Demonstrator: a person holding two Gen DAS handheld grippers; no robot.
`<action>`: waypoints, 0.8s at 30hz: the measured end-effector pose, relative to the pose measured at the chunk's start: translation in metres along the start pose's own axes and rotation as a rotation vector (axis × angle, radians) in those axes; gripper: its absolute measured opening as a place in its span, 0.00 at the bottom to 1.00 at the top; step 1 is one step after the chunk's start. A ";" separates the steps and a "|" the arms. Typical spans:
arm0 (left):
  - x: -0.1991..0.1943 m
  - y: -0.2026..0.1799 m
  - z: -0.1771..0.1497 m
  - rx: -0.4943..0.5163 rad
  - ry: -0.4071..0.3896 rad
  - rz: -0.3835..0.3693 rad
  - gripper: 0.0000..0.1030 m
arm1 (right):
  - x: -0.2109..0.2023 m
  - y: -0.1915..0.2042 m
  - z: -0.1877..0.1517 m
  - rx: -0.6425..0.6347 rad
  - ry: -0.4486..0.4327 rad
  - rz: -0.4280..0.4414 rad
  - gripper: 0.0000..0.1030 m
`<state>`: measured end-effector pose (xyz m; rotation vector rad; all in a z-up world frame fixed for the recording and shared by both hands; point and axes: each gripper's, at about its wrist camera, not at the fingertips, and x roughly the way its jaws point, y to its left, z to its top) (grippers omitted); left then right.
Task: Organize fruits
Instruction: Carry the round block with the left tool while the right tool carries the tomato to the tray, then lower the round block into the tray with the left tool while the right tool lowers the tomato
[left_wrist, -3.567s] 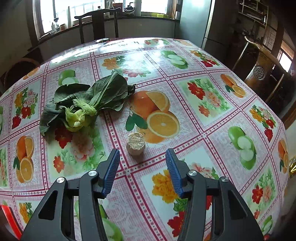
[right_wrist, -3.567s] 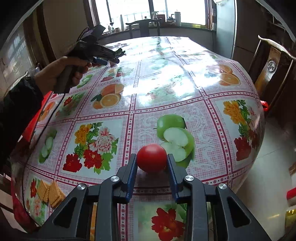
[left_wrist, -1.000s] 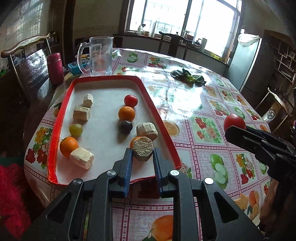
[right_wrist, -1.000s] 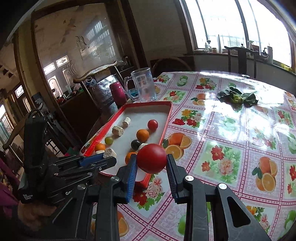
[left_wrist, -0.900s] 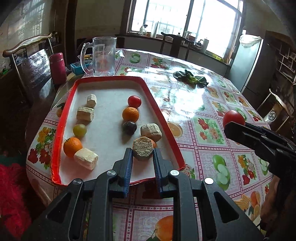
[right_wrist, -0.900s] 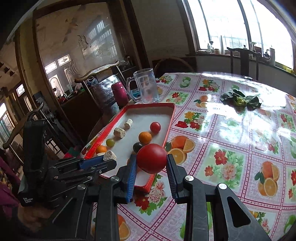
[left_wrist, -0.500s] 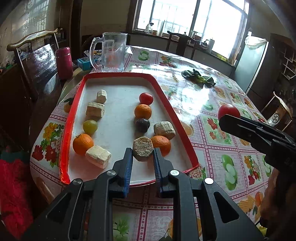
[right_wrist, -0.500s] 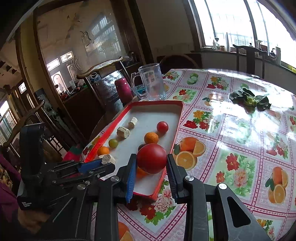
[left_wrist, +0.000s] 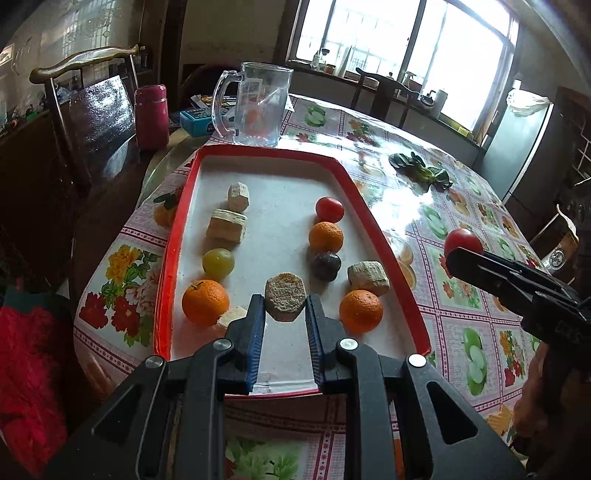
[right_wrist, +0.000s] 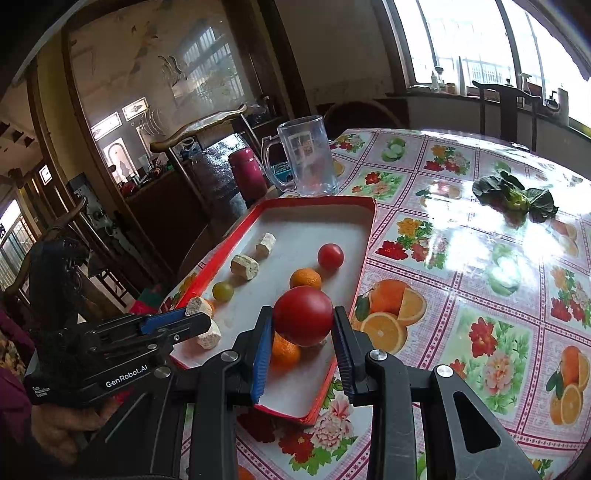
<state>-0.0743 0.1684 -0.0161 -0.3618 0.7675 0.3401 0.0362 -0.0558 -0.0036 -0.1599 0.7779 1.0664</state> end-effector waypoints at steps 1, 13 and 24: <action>0.001 0.001 0.002 -0.001 0.000 0.001 0.19 | 0.004 0.000 0.002 -0.004 0.002 0.000 0.31; 0.015 0.006 0.025 -0.008 -0.008 0.000 0.19 | 0.045 -0.012 0.015 0.016 0.049 -0.011 0.31; 0.042 0.006 0.038 -0.017 0.045 -0.028 0.19 | 0.077 -0.014 0.026 -0.004 0.097 -0.012 0.31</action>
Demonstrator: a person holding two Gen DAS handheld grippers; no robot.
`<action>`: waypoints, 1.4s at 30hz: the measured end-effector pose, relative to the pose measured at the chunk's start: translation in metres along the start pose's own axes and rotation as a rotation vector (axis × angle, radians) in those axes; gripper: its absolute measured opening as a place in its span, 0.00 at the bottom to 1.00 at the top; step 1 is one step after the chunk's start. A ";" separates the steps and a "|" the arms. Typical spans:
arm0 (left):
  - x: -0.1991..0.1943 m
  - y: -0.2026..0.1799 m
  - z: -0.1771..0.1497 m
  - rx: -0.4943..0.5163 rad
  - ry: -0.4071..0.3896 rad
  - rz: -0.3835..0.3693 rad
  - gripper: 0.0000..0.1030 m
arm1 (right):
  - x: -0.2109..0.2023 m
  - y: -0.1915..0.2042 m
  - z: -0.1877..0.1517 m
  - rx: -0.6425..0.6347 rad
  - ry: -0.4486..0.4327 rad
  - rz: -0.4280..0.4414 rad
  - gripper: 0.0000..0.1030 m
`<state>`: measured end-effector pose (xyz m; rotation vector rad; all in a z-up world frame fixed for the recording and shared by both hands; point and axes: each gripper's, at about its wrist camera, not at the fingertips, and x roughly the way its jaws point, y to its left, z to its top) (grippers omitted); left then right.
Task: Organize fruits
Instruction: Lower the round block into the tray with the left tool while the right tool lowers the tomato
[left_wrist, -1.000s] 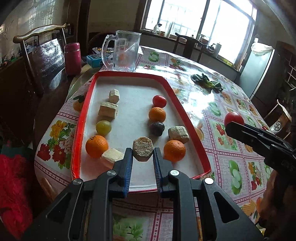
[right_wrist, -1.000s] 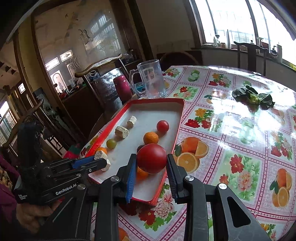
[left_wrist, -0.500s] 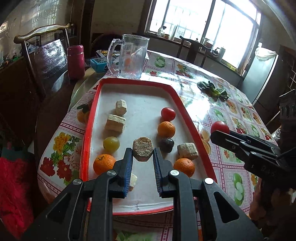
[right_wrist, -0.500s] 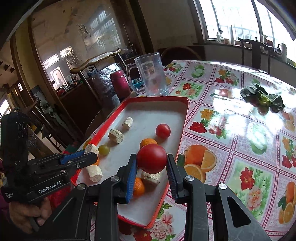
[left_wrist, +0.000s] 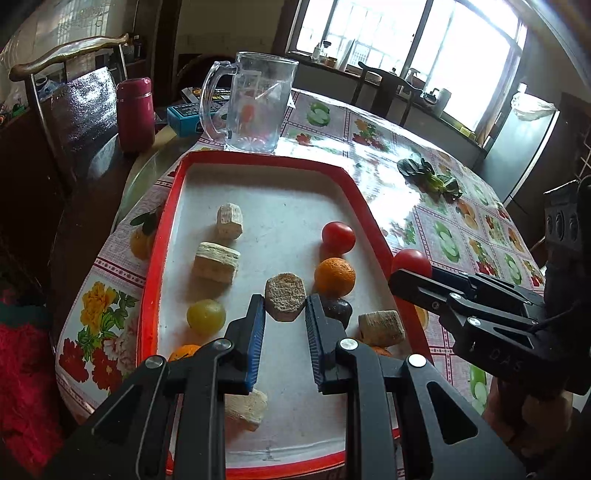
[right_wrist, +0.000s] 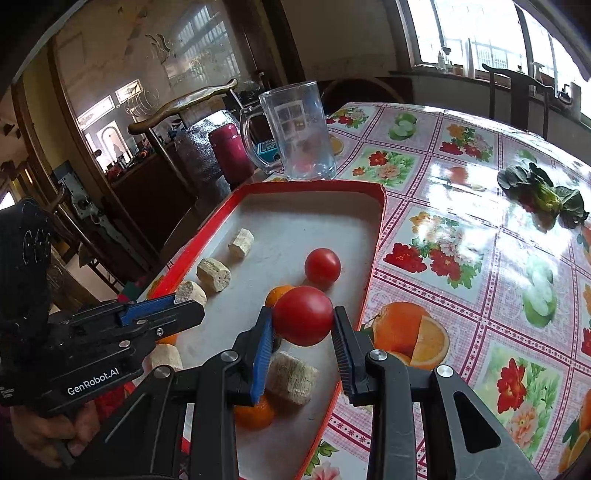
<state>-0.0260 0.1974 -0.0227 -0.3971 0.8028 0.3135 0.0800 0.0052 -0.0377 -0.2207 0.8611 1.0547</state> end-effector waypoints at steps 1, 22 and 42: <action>0.001 0.001 0.001 -0.001 0.004 -0.002 0.19 | 0.002 0.000 0.001 -0.002 0.005 -0.001 0.31; 0.031 0.008 0.003 -0.007 0.069 0.007 0.19 | 0.027 -0.001 -0.001 -0.042 0.059 -0.010 0.33; 0.008 0.011 -0.007 -0.010 0.036 0.055 0.47 | 0.000 0.002 0.000 -0.062 0.007 0.020 0.40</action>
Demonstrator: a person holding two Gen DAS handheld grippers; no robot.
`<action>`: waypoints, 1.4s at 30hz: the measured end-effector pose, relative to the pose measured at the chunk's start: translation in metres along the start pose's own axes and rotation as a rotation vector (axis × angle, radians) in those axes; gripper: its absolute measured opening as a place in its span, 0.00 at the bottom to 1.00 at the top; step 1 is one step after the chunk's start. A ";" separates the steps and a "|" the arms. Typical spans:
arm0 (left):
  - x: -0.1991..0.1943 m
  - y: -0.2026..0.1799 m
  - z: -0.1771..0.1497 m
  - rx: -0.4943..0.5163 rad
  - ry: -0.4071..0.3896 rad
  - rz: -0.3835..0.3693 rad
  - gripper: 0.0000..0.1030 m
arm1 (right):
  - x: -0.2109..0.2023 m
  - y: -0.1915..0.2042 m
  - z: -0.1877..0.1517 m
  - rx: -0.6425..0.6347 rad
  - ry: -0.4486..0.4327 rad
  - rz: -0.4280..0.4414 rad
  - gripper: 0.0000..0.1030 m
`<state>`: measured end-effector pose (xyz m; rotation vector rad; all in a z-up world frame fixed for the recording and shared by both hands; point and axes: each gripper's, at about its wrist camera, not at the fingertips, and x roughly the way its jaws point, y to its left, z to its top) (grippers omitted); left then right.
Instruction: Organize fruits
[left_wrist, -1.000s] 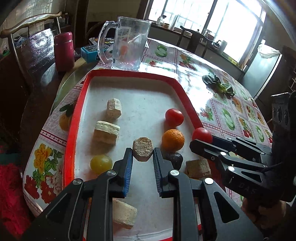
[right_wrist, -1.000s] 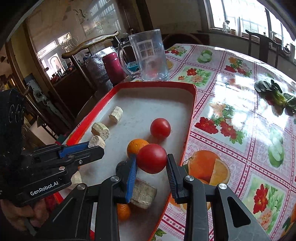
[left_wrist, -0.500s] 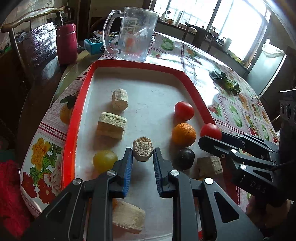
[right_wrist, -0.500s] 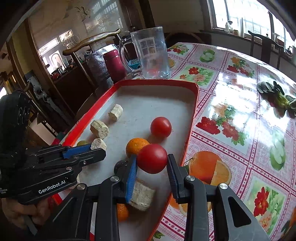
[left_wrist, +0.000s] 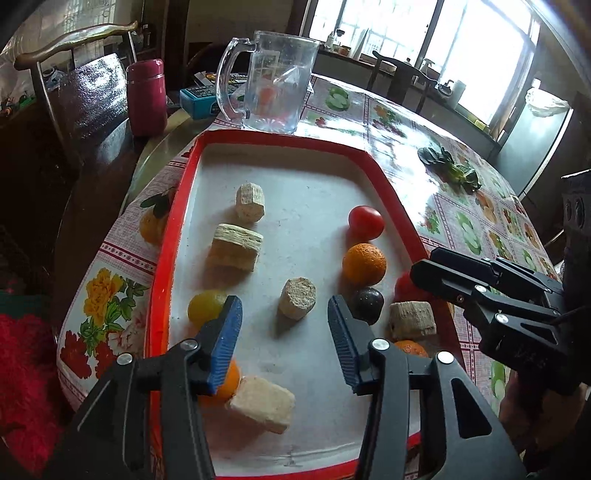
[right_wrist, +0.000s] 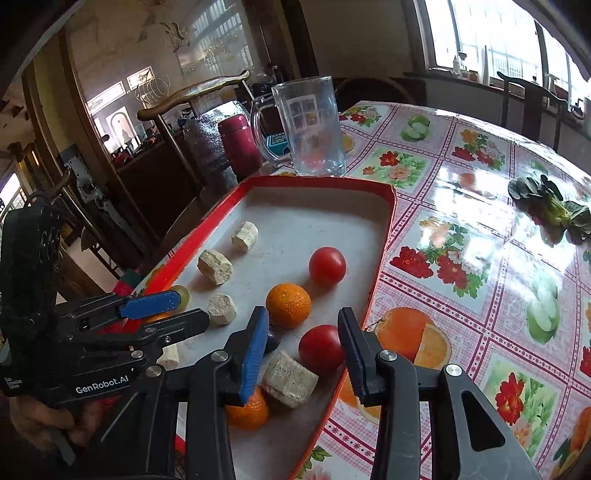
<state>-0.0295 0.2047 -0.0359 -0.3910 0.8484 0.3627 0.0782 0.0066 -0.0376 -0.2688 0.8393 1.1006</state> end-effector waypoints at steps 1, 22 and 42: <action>-0.004 0.000 -0.003 0.000 -0.003 -0.001 0.47 | -0.003 0.001 0.000 -0.004 -0.004 0.005 0.41; -0.069 -0.021 -0.061 0.063 -0.059 0.015 0.69 | -0.068 0.021 -0.032 -0.180 -0.030 0.092 0.76; -0.103 -0.030 -0.093 0.155 -0.113 0.106 0.80 | -0.092 0.059 -0.076 -0.554 0.025 0.154 0.87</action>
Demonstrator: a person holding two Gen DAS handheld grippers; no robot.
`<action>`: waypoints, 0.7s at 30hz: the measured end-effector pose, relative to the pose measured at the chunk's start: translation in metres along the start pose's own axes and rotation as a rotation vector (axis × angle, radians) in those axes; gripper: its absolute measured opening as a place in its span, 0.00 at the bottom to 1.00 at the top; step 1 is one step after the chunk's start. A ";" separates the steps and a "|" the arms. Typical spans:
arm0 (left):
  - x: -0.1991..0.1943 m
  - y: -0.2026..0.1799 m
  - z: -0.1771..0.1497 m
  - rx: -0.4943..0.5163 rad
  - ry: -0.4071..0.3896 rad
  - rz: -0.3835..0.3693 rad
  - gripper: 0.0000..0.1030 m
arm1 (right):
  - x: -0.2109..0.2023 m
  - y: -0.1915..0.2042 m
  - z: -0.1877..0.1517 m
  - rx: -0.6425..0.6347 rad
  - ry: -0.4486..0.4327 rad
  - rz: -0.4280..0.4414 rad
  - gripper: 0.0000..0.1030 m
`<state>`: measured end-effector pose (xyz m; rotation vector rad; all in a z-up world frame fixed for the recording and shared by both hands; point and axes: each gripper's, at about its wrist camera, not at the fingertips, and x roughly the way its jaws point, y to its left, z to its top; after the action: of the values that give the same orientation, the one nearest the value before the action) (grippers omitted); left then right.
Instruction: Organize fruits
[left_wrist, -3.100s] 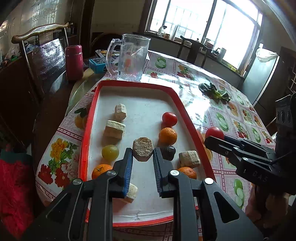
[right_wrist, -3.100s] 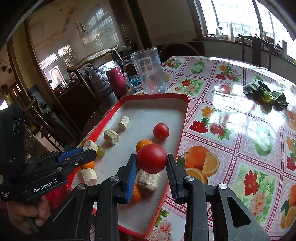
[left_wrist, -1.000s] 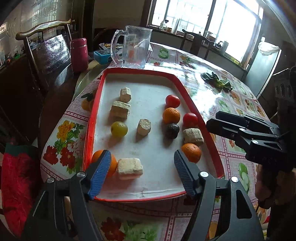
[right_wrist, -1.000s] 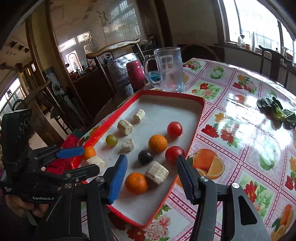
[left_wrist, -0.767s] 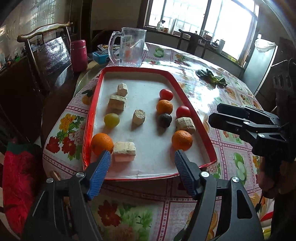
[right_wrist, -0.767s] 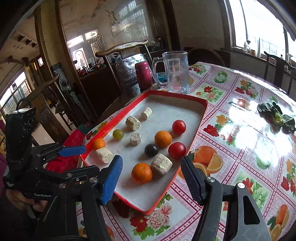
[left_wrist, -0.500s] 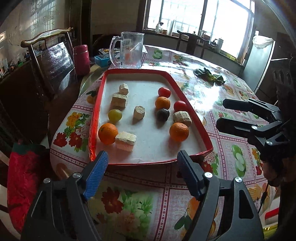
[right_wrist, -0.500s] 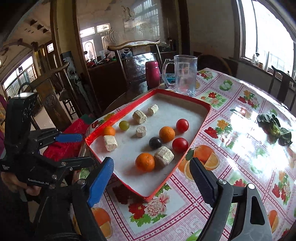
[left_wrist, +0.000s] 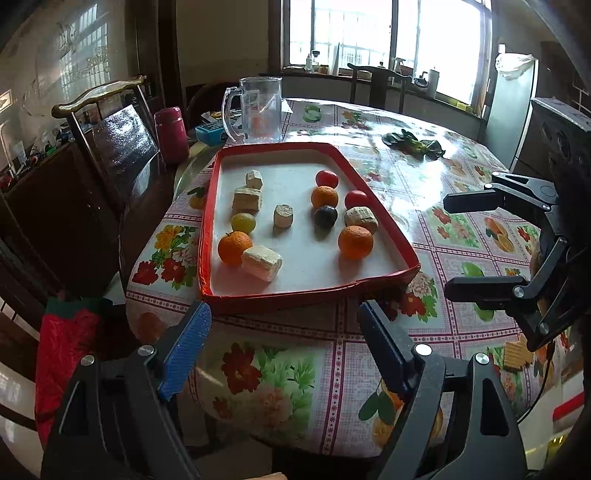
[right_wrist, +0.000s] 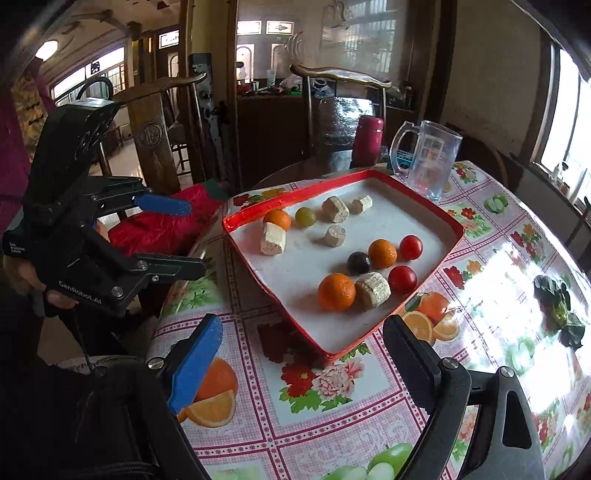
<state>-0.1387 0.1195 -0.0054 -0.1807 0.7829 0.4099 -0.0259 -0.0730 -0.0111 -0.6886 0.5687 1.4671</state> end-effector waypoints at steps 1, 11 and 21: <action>-0.001 0.000 -0.001 0.002 0.000 0.007 0.80 | 0.000 0.003 -0.001 -0.010 0.002 0.005 0.87; -0.012 0.000 -0.005 0.004 -0.028 0.032 0.80 | -0.002 0.011 -0.007 -0.070 -0.005 0.012 0.87; -0.015 -0.012 -0.005 0.038 -0.041 -0.019 0.80 | -0.008 0.008 -0.012 -0.087 -0.015 -0.015 0.87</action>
<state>-0.1468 0.1027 0.0022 -0.1442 0.7475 0.3791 -0.0330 -0.0872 -0.0146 -0.7483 0.4896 1.4888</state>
